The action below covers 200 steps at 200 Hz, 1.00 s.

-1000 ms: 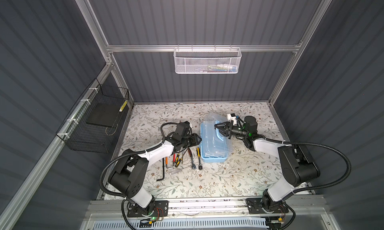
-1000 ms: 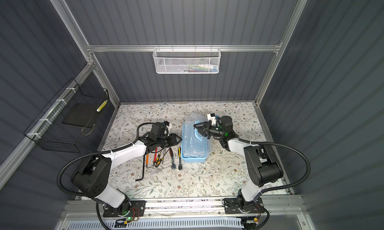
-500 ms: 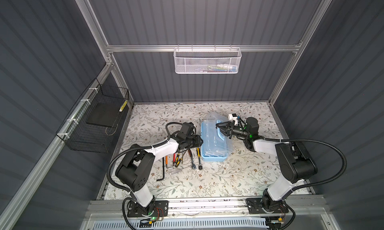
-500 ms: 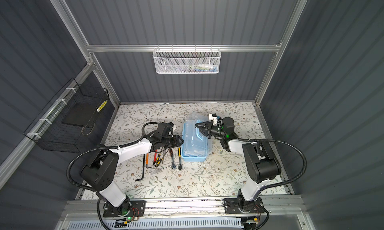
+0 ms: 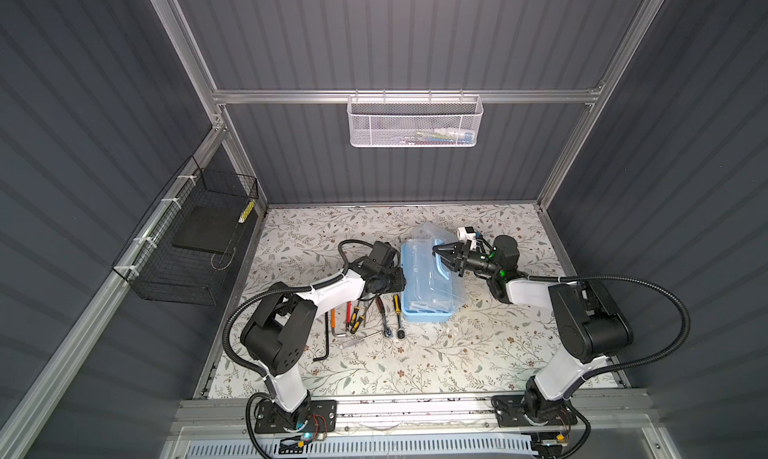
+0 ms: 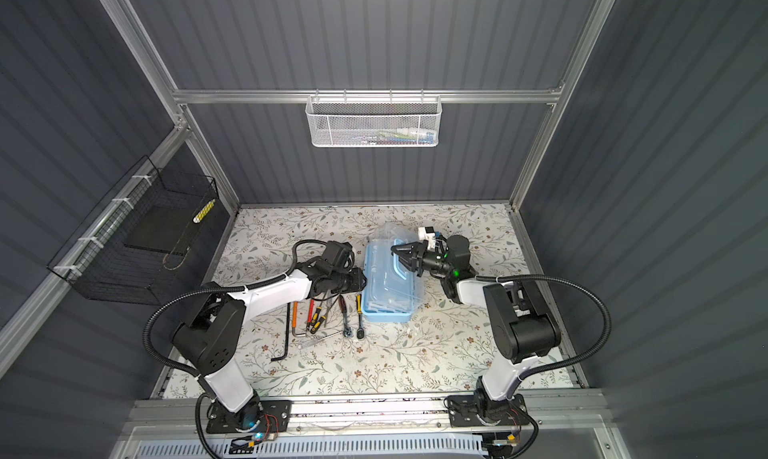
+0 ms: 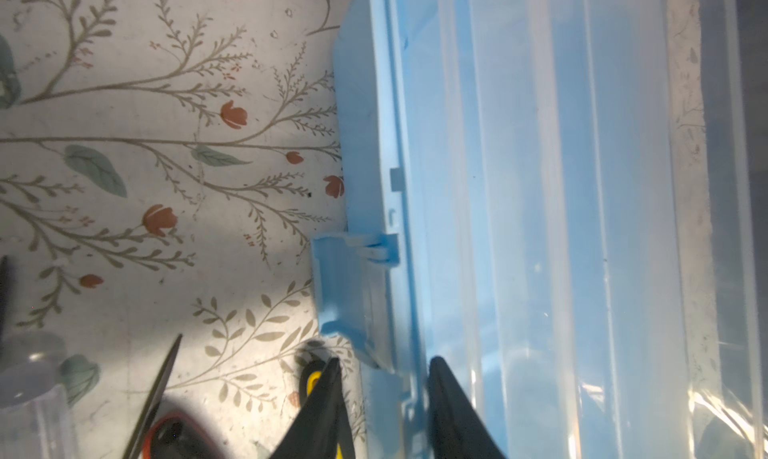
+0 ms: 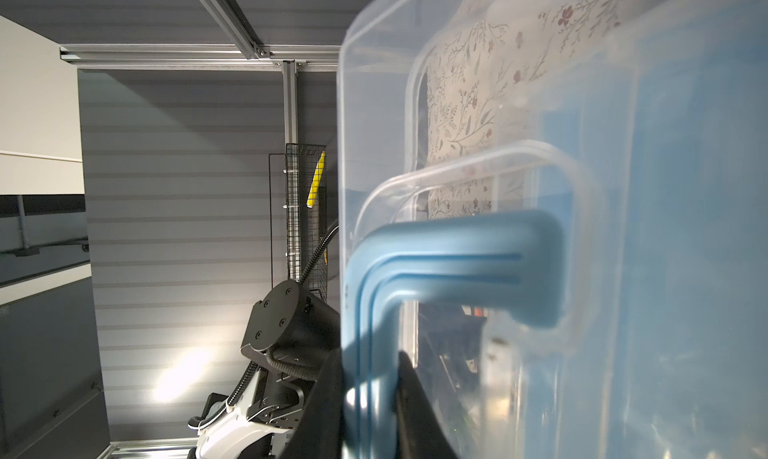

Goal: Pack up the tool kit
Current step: 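Swing the clear lid open away from the robot with the right gripper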

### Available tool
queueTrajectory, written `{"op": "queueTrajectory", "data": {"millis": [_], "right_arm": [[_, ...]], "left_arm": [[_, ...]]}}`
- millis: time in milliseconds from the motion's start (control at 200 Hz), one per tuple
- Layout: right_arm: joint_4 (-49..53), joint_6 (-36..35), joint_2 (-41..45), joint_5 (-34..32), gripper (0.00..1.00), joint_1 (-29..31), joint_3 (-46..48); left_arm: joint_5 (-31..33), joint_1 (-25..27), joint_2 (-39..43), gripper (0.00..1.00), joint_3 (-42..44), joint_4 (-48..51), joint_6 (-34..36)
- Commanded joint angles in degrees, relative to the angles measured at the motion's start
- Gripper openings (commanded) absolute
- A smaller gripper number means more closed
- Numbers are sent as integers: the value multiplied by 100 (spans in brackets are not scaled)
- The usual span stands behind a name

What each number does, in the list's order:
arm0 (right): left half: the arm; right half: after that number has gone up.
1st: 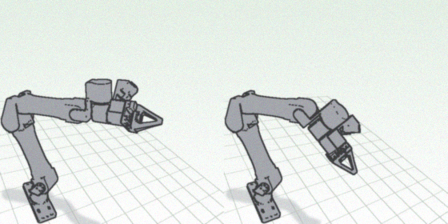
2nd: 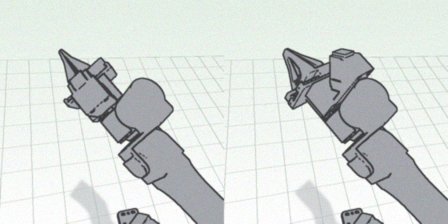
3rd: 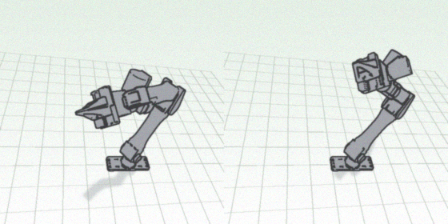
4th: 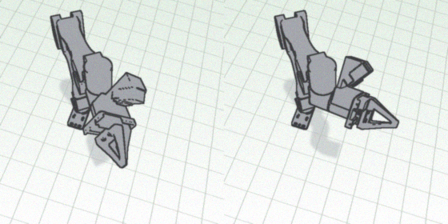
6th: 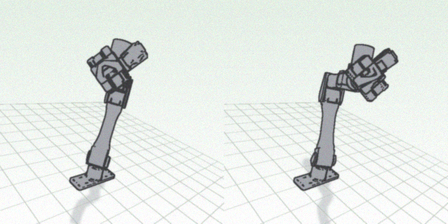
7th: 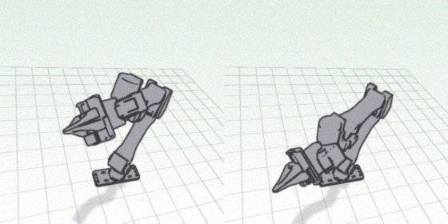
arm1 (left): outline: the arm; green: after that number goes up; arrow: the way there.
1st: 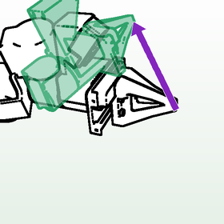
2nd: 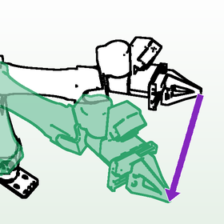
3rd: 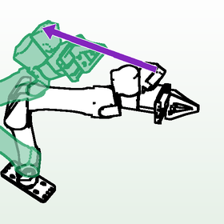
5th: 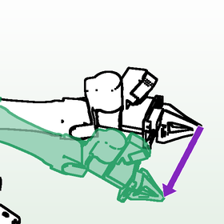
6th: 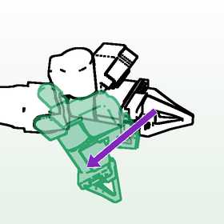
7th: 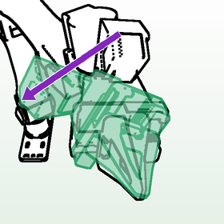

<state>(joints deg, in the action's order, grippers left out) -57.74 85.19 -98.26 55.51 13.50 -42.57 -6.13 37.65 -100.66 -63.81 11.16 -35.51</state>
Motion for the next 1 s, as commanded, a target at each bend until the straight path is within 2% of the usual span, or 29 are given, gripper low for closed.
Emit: {"op": "queueTrajectory", "data": {"millis": [0, 390, 655, 996], "right_arm": [[-819, 304, -64, 200, 0, -108, 73], [-1549, 622, -22, 546, 0, -610, 451], [-2687, 1314, -167, 722, 0, -961, 624], [-2706, 1342, 6, 1144, 0, -1605, 947]], "left_arm": [[302, 47, -163, 35, -265, 468, 139], [757, 58, -206, 32, -470, 806, 26], [924, 94, -399, 31, -714, 1008, -1], [1061, 102, -468, 30, -787, 1089, -58]]}}
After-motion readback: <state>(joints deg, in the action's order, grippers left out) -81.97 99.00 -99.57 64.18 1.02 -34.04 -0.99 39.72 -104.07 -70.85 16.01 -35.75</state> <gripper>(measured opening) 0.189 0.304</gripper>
